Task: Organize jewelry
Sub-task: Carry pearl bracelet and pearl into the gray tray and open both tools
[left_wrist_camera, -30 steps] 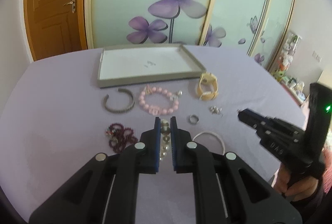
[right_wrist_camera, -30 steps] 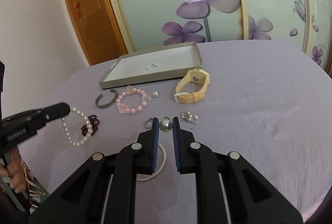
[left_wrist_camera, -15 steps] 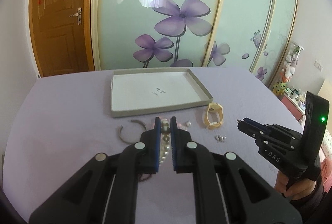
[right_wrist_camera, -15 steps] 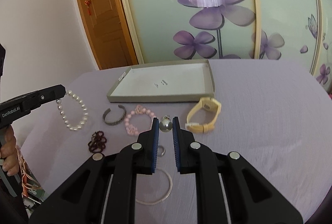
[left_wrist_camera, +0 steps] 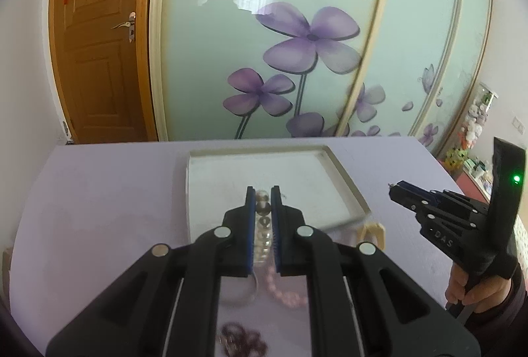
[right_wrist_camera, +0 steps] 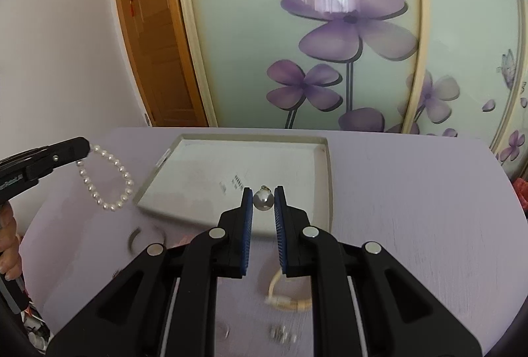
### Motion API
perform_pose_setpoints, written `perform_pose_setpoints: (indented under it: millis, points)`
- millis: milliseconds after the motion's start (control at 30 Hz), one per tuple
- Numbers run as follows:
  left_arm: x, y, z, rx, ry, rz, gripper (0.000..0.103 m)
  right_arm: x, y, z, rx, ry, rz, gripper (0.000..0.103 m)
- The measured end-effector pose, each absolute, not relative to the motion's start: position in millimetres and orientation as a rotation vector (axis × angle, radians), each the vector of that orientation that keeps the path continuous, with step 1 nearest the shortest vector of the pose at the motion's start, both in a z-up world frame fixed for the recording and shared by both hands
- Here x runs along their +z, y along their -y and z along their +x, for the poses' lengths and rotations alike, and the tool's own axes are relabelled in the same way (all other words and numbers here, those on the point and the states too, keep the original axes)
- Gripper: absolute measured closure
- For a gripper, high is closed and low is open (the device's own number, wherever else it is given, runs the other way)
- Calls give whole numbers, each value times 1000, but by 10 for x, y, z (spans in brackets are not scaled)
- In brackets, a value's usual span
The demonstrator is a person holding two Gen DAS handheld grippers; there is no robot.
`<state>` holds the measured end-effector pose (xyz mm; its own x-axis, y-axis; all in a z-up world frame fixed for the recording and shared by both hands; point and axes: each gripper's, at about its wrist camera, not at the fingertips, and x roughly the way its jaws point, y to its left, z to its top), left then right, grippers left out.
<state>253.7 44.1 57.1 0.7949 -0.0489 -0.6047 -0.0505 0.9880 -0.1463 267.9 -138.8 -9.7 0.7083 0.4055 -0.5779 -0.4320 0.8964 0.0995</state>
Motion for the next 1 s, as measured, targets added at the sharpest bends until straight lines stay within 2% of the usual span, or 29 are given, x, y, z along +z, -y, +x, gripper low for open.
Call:
perform_pose_setpoints:
  millis: [367, 700, 767, 833, 933, 1000]
  points:
    - [320, -699, 3433, 28, -690, -164, 94, -603, 1044, 4014, 428, -854, -28, 89]
    - [28, -843, 3753, 37, -737, -166, 94, -853, 896, 4427, 352, -970, -70, 89]
    - [4, -859, 3771, 40, -741, -166, 94, -863, 912, 4446, 354, -985, -57, 85]
    - [-11, -864, 3799, 40, -743, -168, 94, -840, 942, 4435, 359, -982, -37, 71]
    - [-23, -872, 3798, 40, -744, -169, 94, -765, 1014, 4363, 367, -950, -29, 59]
    - [-37, -869, 3817, 42, -745, -171, 94, -722, 1052, 4361, 372, -937, -25, 58]
